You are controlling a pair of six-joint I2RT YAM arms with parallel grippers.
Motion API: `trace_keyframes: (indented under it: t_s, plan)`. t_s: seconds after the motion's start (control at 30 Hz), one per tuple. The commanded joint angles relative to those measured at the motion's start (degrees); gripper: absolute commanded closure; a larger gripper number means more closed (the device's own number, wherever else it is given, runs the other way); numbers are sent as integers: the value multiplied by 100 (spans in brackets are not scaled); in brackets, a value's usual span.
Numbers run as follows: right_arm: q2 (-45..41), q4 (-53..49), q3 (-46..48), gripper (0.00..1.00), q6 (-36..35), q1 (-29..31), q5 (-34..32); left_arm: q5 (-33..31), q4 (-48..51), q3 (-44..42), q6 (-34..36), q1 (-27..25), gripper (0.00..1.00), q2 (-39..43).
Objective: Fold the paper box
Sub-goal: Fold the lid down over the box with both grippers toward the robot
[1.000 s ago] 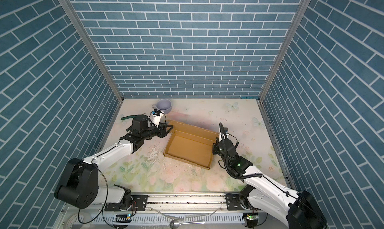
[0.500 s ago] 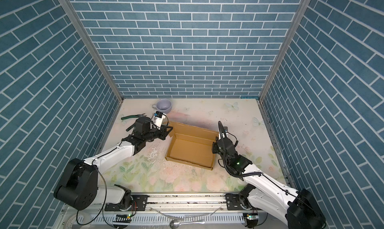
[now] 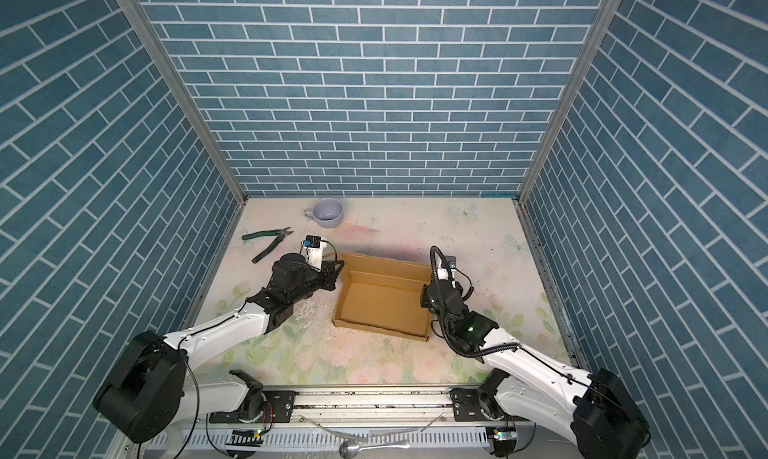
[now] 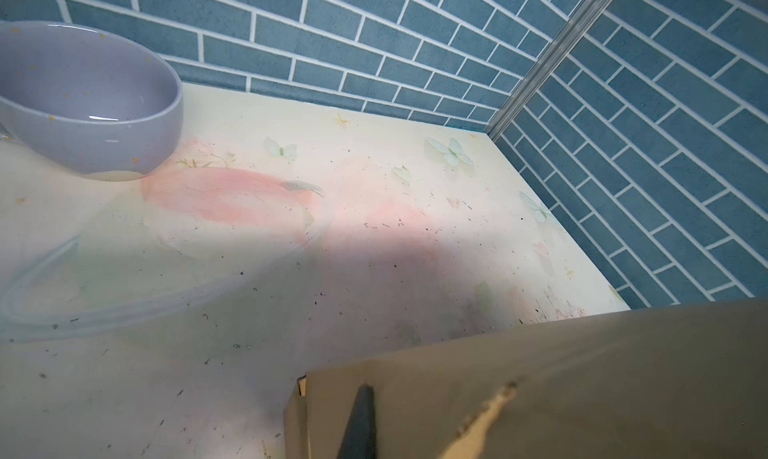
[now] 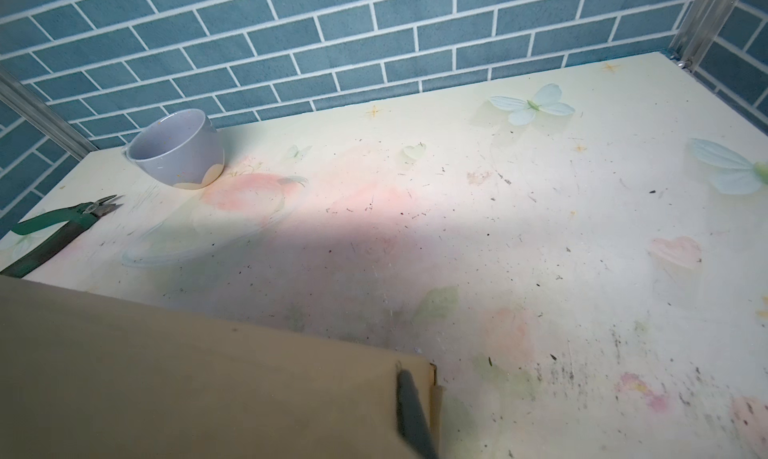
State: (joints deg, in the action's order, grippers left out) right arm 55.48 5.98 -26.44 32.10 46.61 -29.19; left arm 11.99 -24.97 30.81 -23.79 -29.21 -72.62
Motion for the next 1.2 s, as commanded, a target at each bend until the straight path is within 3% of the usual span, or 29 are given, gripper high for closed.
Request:
trace_keyframes:
  t_s: [0.0, 0.6, 1.17]
  plan:
    - [-165, -5, 301, 100, 535, 102, 264, 263, -13, -390, -244, -307, 94, 101]
    - [-557, -401, 790, 100, 1202, 198, 316, -384, -35, -755, -408, -1092, 94, 245]
    - [-1145, 110, 1522, 100, 772, 280, 90, -892, -689, -1319, -121, -1614, 91, 108]
